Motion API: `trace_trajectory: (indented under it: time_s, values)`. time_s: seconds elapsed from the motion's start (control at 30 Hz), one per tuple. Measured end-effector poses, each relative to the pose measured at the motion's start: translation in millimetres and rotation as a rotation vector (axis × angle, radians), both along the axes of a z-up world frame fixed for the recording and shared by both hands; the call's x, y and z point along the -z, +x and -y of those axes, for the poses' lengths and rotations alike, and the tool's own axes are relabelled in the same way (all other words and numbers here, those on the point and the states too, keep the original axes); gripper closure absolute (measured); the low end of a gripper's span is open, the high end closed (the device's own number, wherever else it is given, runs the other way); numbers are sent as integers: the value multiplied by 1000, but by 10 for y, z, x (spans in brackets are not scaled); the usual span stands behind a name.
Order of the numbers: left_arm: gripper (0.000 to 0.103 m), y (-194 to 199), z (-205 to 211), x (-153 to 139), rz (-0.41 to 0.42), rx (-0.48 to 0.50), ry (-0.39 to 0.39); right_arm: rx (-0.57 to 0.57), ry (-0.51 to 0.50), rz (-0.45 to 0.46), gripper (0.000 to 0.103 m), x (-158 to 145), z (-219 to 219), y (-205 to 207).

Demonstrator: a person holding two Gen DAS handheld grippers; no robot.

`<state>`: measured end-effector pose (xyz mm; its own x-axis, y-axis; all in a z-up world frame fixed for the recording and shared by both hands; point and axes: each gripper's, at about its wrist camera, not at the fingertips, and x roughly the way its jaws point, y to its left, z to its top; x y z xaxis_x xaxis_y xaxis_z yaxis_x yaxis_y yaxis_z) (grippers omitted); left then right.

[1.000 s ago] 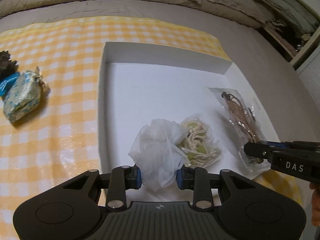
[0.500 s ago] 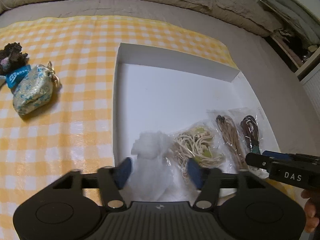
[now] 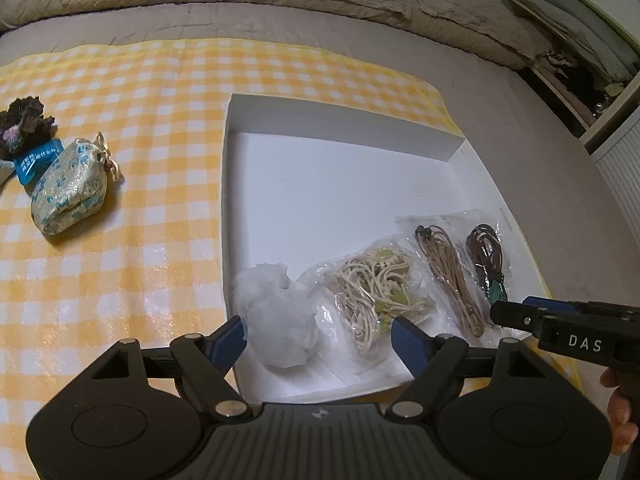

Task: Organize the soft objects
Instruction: 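Lower the tissue and tan-cord bag into the tray and open both tools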

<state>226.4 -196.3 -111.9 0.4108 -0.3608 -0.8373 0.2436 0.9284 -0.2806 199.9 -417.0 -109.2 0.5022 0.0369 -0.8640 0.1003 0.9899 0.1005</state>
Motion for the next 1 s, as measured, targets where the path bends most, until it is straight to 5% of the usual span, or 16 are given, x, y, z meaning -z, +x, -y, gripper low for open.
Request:
trace_trajectory:
  time_s: [0.43, 0.6, 0.8, 1.0]
  values:
    - [20, -155, -48, -238, 56, 11, 0, 18, 21, 74, 51, -268, 36, -203]
    - [11, -222, -80, -318, 87, -2, 27, 8, 1, 104, 30, -341, 19, -300]
    - [0, -281, -153, -381, 120, -13, 59, -8, -46, 140, 16, -409, -26, -409]
    - [0, -334, -198, -425, 157, 0, 82, -16, -71, 176, 1, -451, -42, -527]
